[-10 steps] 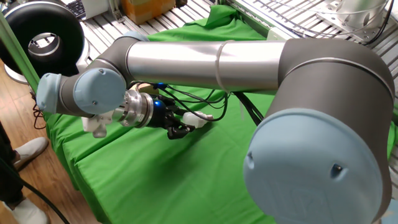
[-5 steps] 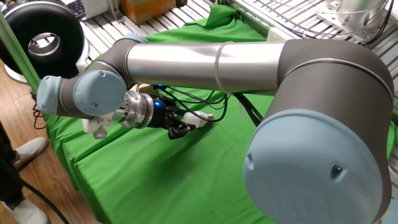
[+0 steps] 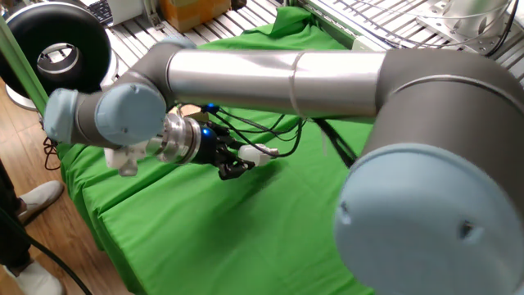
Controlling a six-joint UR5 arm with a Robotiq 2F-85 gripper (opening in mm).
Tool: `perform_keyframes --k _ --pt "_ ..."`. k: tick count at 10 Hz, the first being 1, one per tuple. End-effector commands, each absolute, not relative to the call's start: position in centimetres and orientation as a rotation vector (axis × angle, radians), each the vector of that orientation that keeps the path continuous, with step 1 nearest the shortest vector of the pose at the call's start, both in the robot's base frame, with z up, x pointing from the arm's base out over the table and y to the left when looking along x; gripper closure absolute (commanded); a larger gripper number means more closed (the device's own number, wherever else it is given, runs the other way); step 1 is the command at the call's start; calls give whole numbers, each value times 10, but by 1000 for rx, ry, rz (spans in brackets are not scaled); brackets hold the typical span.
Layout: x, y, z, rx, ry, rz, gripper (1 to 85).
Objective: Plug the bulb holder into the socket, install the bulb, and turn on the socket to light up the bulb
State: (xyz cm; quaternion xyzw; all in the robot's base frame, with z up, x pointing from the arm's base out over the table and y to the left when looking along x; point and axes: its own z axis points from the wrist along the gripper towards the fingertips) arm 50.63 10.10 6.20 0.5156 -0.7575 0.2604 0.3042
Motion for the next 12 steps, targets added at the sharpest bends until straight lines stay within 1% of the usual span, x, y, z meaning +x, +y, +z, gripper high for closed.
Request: perform_keyframes --k 1,2,4,5,7,8,9,10,12 --pt "493 109 110 1383 -2084 653 847" --pt "491 110 127 1396 -2122 656 847" --pt "499 105 164 1427 -2169 753 847" --pt "501 111 166 1429 -2226 760 847" --pt "489 135 150 1302 -2398 641 847" --pt "495 150 140 1272 -2501 598 847" --pt "510 158 136 1295 -2567 606 847" --pt "520 157 137 1355 -2558 626 847" --pt "541 115 168 1496 -2464 640 847"
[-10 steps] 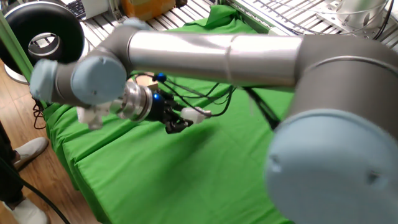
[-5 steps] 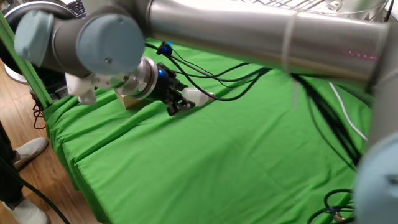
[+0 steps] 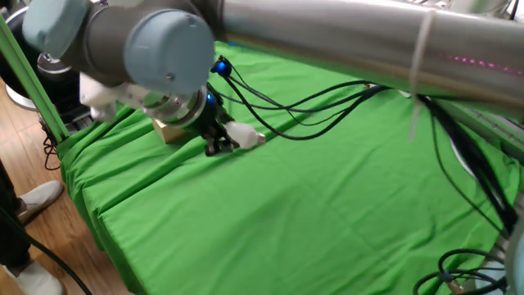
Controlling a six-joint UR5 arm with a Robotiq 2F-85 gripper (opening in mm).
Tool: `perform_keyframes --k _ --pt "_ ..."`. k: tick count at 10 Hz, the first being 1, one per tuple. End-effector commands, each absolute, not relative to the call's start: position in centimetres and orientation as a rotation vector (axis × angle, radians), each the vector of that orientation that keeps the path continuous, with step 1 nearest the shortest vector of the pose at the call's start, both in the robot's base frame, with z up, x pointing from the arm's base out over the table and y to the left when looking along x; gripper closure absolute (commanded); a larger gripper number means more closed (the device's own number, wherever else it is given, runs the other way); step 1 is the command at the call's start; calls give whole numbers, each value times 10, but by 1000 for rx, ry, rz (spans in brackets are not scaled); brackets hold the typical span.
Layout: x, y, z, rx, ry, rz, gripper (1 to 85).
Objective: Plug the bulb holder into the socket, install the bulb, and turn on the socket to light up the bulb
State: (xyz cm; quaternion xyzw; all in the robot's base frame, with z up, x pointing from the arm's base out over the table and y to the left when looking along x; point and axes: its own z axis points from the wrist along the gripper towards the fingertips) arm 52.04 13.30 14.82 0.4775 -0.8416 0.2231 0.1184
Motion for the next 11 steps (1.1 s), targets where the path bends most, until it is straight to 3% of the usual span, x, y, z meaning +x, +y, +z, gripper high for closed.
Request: perform_keyframes --k 1,4,7,9,10,11 --pt "554 93 181 1578 -2452 599 847" --pt "571 40 190 1710 -2464 603 847" --pt "575 54 182 1621 -2631 540 847" --pt "573 84 175 1268 -2945 372 847" --pt "578 93 171 1173 -3037 352 847" --pt "584 70 175 1189 -3025 453 847"
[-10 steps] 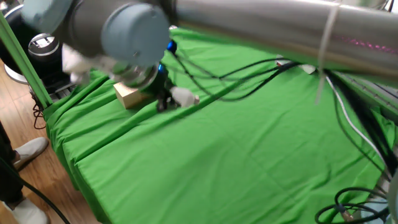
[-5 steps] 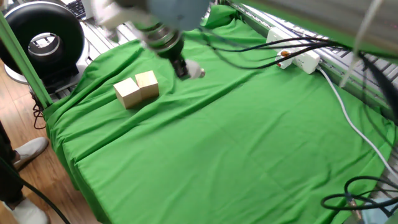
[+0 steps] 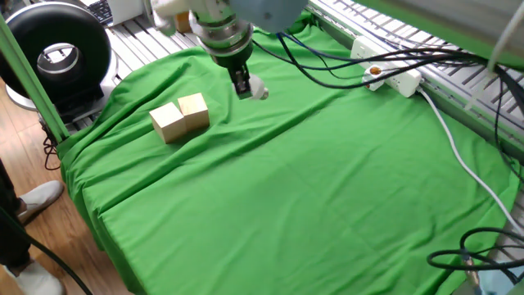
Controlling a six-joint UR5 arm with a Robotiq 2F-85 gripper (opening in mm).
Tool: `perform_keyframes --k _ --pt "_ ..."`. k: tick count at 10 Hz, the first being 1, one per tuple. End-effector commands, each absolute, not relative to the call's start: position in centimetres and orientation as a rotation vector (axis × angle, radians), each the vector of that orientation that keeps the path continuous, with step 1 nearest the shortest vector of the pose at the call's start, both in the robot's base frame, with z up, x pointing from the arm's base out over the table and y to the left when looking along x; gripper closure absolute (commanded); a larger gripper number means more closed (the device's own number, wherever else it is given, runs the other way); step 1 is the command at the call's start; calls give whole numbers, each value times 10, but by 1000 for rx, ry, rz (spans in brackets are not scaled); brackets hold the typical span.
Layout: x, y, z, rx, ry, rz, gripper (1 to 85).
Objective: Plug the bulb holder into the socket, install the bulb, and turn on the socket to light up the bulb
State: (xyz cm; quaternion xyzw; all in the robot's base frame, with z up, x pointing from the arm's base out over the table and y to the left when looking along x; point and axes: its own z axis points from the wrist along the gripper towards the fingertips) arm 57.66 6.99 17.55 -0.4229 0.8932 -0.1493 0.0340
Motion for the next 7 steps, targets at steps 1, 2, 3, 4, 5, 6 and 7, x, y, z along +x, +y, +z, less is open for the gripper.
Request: perform_keyframes --k 1,2,3,4,5,6,7 --pt "584 47 180 -1103 2769 -434 847" --pt "586 20 188 -1136 2769 -437 847" --pt "589 -1 196 -1159 2768 -434 847" --pt "590 -21 201 -1171 2764 -430 847" --pt "591 -40 201 -1200 2742 -427 847" --pt "600 -53 200 -1247 2680 -447 847" --pt "608 -54 203 -1258 2642 -468 847"
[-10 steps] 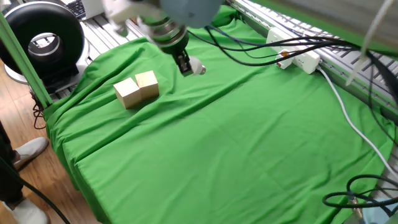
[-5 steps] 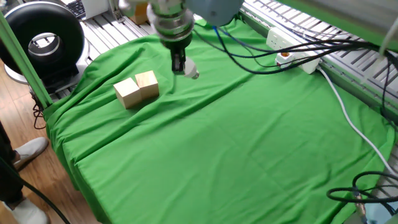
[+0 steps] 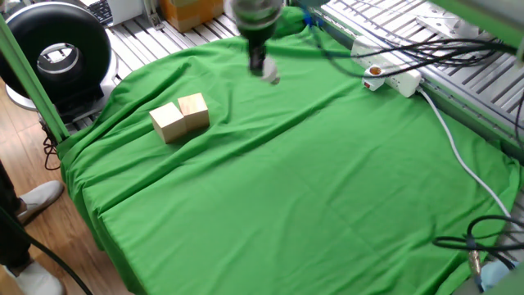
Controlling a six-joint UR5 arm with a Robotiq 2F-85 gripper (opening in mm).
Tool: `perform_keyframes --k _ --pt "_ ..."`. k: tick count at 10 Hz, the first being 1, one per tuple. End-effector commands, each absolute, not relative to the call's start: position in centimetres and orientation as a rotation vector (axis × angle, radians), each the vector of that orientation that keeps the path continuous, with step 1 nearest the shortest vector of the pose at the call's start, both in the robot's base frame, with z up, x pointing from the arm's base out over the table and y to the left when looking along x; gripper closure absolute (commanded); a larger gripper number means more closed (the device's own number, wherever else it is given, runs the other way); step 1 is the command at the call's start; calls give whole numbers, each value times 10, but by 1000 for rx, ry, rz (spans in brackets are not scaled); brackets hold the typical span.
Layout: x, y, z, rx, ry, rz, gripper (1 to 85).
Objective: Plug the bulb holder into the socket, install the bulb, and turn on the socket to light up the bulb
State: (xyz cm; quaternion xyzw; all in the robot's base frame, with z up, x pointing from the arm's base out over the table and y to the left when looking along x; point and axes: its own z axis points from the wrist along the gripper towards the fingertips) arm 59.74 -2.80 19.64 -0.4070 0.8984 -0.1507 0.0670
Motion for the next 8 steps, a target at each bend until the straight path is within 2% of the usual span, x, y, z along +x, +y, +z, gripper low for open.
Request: perform_keyframes --k 1,3,5,8 --pt "609 -48 202 -1191 2657 -429 847" --pt "602 -25 196 -861 2769 -248 847" --pt "612 -28 198 -760 2730 -284 847" --pt "600 -95 203 -891 2707 -265 847"
